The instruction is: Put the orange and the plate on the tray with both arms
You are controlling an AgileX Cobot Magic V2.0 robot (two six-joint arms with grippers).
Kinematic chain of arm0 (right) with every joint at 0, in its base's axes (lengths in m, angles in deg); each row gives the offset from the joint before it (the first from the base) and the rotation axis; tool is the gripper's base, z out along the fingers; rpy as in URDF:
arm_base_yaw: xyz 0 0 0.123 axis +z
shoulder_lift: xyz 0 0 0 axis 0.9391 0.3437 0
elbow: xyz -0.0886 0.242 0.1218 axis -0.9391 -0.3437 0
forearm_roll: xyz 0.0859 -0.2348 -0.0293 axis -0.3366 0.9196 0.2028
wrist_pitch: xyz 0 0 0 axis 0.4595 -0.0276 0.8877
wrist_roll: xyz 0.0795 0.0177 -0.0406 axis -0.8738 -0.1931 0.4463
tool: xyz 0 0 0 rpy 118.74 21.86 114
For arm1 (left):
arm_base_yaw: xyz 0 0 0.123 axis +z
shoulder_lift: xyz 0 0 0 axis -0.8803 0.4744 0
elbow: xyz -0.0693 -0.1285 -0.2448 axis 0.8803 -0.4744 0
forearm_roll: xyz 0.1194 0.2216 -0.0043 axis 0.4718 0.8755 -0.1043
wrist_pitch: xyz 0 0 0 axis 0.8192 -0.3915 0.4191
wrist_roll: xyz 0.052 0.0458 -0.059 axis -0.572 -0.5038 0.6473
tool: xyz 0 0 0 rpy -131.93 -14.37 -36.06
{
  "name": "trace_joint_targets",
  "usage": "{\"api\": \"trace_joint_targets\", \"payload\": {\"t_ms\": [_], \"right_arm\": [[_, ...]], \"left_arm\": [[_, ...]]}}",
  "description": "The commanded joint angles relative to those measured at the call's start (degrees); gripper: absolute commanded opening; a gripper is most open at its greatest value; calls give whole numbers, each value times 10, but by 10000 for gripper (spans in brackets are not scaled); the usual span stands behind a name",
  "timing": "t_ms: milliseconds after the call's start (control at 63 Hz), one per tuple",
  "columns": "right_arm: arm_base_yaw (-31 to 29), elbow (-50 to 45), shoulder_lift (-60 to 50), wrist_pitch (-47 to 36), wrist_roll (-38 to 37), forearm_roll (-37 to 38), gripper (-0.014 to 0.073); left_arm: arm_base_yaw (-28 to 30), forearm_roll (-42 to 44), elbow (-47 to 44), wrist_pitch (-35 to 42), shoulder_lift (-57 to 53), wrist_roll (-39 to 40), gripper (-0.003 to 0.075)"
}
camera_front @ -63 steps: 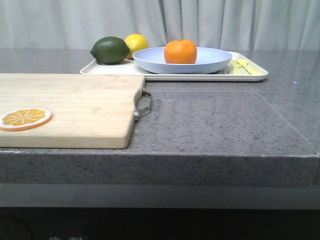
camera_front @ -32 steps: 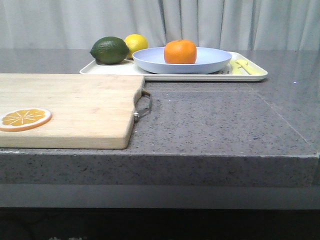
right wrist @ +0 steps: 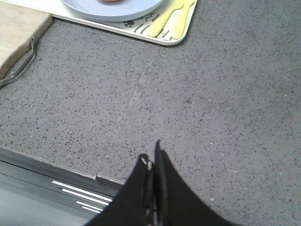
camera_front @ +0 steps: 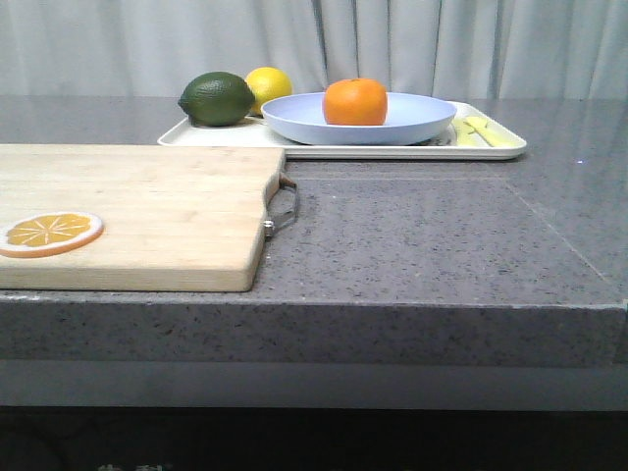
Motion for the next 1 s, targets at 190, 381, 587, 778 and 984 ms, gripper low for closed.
{"api": "trace_joint_targets", "payload": {"t_ms": [190, 381, 587, 778, 984], "right_arm": [[-1, 12, 1, -37, 6, 6, -68], [-1, 12, 1, -37, 6, 6, -68], [-1, 12, 1, -37, 6, 6, -68], [-1, 12, 1, -37, 6, 6, -68], [-1, 12, 1, -37, 6, 6, -68]], "left_arm": [[9, -12, -15, 75, -12, 5, -18], [9, -12, -15, 86, -12, 5, -18], [-4, -12, -15, 85, -12, 5, -18], [-5, -12, -15, 85, -12, 5, -18], [-5, -12, -15, 85, -12, 5, -18]]}}
